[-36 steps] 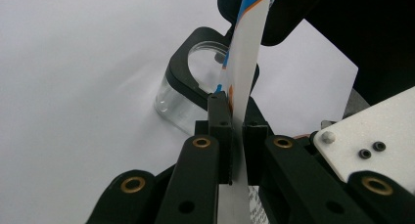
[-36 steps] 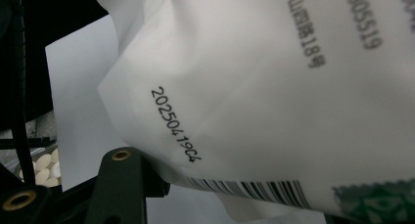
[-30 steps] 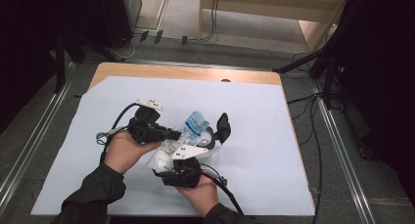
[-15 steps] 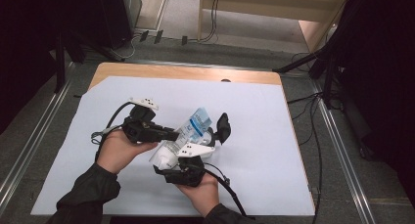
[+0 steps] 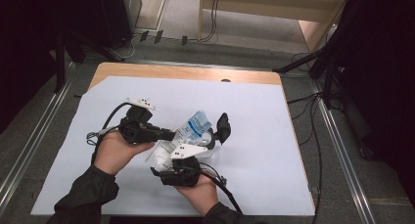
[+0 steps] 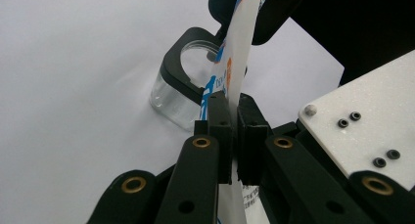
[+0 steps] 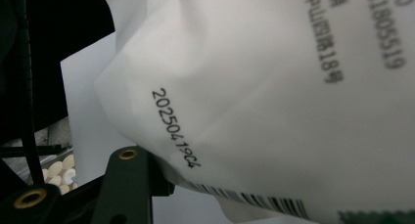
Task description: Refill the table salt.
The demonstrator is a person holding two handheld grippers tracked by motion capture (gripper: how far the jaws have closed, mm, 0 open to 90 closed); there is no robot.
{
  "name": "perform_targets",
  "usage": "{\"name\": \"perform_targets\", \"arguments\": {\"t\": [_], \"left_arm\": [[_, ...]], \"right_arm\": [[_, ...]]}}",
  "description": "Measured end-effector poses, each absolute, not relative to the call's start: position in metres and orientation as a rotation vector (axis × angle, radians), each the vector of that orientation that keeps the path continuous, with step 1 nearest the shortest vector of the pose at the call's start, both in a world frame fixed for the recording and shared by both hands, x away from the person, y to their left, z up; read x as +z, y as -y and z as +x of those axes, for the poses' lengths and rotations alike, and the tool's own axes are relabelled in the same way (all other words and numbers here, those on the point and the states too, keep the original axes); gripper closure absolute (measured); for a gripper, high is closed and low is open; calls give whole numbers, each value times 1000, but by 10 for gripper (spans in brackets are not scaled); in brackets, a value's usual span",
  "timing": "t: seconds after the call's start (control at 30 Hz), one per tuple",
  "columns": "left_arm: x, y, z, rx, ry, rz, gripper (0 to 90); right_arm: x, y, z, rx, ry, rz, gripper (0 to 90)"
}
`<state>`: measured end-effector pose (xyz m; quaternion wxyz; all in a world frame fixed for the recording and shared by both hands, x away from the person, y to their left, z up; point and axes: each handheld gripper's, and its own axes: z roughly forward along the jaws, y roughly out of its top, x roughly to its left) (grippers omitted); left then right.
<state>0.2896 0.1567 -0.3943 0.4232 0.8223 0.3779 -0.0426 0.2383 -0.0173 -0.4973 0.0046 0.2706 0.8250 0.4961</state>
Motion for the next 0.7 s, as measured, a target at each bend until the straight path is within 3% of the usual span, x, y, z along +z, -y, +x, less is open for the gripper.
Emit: {"name": "perform_targets", "arguments": {"t": [0.17, 0.5, 0.7], "left_arm": [[-394, -156, 288, -92, -936, 2055, 878], [-392, -161, 286, -100, -897, 2046, 804], [-392, -163, 285, -110, -907, 2056, 832]], "right_arm": [[-498, 19, 240, 1603, -2592, 895, 559], [-494, 20, 240, 1700, -2576, 922, 564], [-494, 21, 239, 1716, -2581, 931, 564]]}}
